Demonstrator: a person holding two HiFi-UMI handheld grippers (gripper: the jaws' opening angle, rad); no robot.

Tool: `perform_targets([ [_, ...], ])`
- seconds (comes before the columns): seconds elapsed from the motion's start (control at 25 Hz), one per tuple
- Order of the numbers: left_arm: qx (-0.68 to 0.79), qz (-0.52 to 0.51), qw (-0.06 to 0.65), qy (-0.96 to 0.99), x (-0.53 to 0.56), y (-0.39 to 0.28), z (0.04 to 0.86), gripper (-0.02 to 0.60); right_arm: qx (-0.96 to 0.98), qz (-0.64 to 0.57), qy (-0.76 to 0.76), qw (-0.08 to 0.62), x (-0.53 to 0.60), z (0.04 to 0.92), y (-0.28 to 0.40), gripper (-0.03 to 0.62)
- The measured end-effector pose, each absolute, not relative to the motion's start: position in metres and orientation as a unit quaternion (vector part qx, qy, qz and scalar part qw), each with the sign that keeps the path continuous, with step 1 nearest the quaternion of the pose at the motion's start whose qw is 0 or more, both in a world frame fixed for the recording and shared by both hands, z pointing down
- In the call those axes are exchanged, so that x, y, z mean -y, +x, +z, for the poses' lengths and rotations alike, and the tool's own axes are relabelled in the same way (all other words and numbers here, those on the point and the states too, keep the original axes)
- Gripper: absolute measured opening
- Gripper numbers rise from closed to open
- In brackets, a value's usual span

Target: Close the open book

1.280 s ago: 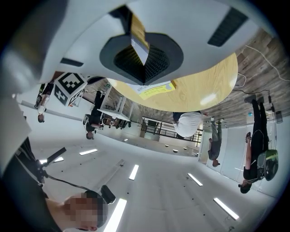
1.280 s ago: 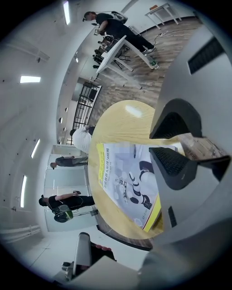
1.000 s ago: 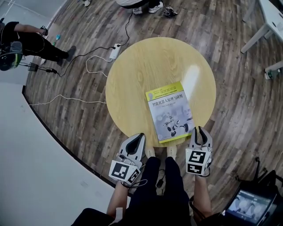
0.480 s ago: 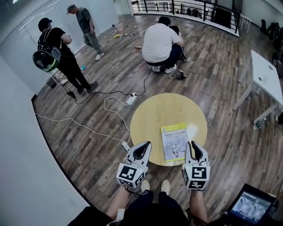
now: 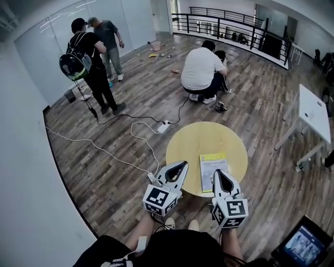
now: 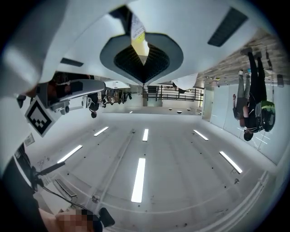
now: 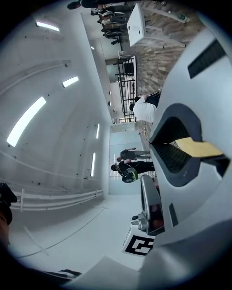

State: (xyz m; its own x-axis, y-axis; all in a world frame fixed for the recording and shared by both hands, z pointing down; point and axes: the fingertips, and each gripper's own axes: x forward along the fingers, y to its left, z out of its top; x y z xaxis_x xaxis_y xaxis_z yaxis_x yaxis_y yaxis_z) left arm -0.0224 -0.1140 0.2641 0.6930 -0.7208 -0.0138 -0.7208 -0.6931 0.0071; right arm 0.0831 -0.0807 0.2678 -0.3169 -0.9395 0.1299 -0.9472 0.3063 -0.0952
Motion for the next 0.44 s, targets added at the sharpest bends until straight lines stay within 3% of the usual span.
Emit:
perform_targets([
  [0.44, 0.384, -0.011, 0.005, 0.923, 0.1172, -0.0227, 0.2676, -0.003, 0.804, 0.063, 0.590, 0.042, 0.0894, 0.2709, 0.0825, 0.005],
])
